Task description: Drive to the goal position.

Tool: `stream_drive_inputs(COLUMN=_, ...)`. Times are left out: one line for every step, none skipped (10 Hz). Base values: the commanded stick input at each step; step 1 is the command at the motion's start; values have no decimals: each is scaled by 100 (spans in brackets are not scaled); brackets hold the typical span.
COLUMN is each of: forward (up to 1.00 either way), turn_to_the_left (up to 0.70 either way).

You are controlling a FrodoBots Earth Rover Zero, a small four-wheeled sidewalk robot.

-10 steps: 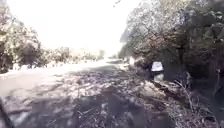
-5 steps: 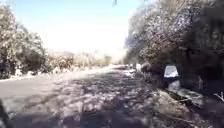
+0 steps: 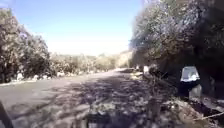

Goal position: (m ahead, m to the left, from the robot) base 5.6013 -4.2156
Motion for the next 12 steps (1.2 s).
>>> stream_drive_inputs(forward=100, turn_to_the_left=0)
stream_drive_inputs(forward=100, turn_to_the_left=0)
stream_drive_inputs(forward=100, turn_to_the_left=0)
stream_drive_inputs(forward=100, turn_to_the_left=0)
stream_drive_inputs(forward=100, turn_to_the_left=0)
stream_drive_inputs(forward=100, turn_to_the_left=0)
stream_drive_inputs(forward=100, turn_to_the_left=-27)
stream_drive_inputs(forward=100, turn_to_the_left=-27)
stream_drive_inputs(forward=78, turn_to_the_left=-21)
stream_drive_inputs(forward=38, turn_to_the_left=-10)
stream_drive_inputs(forward=0, turn_to_the_left=0)
stream_drive_inputs(forward=0, turn_to_the_left=0)
